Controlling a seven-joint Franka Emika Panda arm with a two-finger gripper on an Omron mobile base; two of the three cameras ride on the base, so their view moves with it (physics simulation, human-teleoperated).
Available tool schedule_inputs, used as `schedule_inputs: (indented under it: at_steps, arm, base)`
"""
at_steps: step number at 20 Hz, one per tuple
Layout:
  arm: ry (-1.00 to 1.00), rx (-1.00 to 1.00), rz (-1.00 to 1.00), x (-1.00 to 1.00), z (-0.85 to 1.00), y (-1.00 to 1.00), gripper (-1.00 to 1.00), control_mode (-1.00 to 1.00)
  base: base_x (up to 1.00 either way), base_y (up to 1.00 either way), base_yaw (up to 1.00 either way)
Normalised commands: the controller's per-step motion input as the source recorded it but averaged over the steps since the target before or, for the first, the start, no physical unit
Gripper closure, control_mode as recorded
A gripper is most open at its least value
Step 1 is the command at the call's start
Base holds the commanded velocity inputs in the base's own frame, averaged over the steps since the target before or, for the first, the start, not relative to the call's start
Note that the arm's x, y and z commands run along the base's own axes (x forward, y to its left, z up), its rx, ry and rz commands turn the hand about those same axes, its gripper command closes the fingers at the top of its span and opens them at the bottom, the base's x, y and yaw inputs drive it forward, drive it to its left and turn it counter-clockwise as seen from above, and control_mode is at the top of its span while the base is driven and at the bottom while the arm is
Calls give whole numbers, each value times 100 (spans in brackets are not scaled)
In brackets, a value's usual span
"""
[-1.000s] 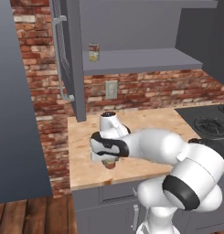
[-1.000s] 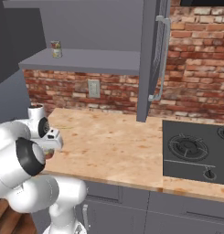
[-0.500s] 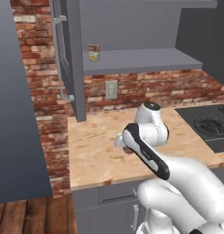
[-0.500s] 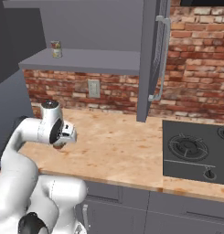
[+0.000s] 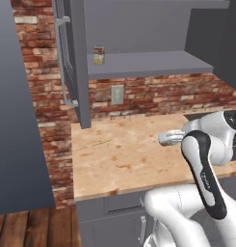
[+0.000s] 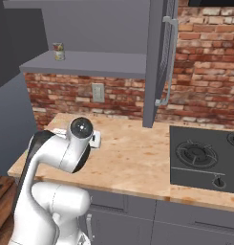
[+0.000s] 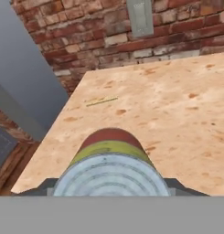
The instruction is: Restock the canned food cabinet by taking the new fresh canned food from the counter and placing it in the cabinet. Then, take the old canned food from the cabinet and place it on the counter.
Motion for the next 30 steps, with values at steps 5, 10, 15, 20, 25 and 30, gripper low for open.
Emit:
schedule_inputs:
  at_steps: [5,10,15,20,25,30]
  arm:
    - [-15,19,-6,-22,100,-55,100,-100]
    - [-11,15,-8,-14,100,-51,100,-100]
    - [-1,-1,-11,-13,100,-36,100,-100]
    - [16,-28,-9,-4,100,-4,100,-100]
    - [22,-22,-13,6,54,1,100,-100]
    - [0,0,0,26,0,1,100,-100]
  base:
    - [0,0,0]
    - [0,0,0]
    - [0,0,0]
    - [0,0,0]
    - [0,0,0]
    - [0,0,0]
